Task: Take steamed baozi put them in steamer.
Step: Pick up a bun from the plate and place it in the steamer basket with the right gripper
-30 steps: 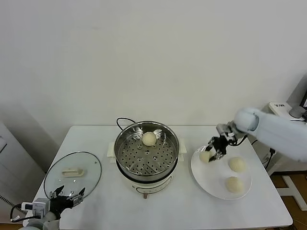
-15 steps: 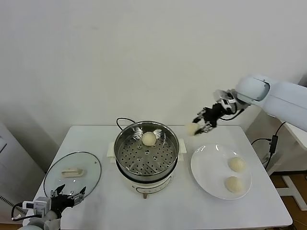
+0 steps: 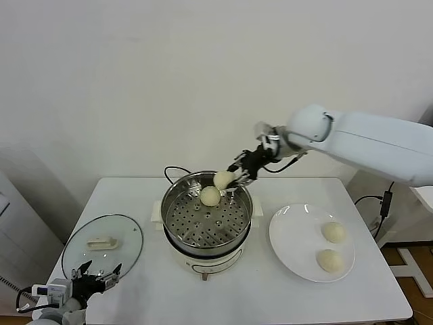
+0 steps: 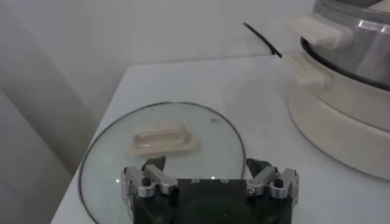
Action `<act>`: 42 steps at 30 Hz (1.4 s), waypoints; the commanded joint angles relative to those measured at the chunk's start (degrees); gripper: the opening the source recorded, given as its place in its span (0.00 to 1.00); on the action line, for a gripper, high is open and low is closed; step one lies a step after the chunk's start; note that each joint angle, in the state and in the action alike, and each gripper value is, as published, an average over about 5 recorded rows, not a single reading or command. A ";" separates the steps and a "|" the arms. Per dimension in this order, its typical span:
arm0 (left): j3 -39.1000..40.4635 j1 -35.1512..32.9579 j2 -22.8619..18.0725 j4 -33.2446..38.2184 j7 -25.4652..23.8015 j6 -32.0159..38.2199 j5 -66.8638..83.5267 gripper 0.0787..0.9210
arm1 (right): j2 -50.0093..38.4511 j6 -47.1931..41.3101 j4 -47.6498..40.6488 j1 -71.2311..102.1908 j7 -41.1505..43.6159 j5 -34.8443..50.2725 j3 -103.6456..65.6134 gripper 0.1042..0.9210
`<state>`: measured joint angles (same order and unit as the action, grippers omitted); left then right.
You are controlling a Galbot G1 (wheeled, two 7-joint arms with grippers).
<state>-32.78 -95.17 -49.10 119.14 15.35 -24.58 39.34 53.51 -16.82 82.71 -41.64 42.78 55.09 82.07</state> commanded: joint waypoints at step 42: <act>-0.68 -1.26 -0.42 -0.19 0.02 0.67 0.08 0.88 | 15.71 -10.83 -4.81 11.61 -15.84 3.55 -2.35 0.78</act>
<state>-33.39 -96.30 -49.52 118.87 15.42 -24.02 39.40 69.36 -27.32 77.99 -28.97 26.98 58.22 80.41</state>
